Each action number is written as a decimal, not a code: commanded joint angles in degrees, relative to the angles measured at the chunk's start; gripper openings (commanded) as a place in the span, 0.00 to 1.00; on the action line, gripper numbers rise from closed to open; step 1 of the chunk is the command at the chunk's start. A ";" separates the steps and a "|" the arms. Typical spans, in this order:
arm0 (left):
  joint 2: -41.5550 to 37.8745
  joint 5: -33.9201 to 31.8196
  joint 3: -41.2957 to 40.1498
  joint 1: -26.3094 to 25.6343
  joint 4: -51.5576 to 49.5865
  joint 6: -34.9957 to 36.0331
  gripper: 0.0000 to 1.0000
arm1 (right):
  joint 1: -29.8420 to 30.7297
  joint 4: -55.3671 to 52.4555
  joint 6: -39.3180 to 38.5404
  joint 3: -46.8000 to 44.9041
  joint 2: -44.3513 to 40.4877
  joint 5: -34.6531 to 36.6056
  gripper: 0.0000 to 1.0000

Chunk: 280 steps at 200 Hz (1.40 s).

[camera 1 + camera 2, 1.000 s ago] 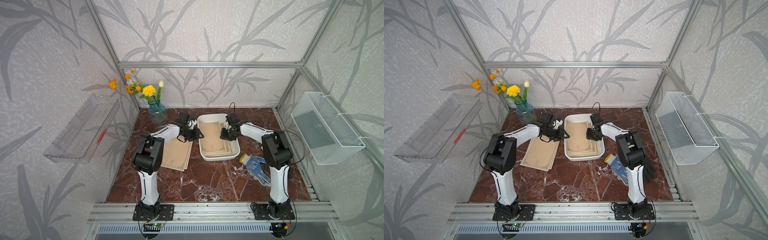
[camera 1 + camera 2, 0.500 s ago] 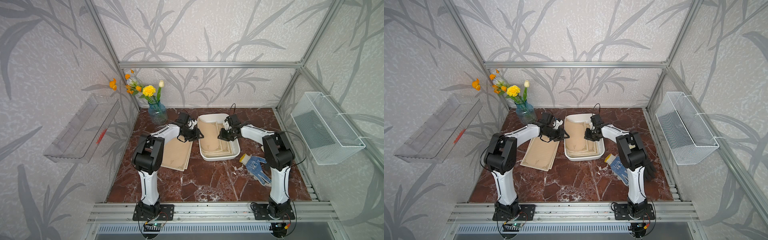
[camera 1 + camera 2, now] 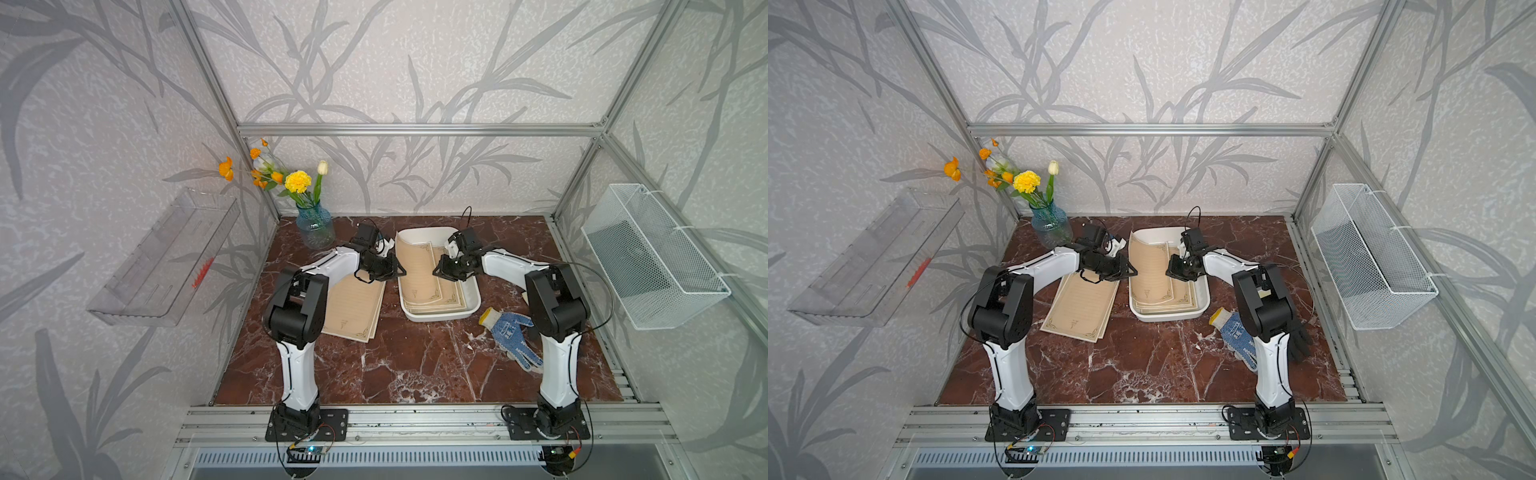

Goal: Take out the stationery paper from the storage box
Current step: Pick up the stationery paper from the storage box.

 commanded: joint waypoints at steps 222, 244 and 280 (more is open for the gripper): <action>0.97 0.55 2.81 -0.28 -3.16 0.90 0.21 | -1.50 4.45 2.35 -1.87 0.79 -7.24 0.35; 0.98 0.44 2.83 -0.31 -3.38 1.16 0.22 | -1.67 6.77 3.22 -2.35 0.67 -10.06 0.34; 1.05 0.11 2.96 -0.28 -3.59 1.24 0.22 | -2.15 13.41 8.67 -4.84 -0.26 -13.68 0.30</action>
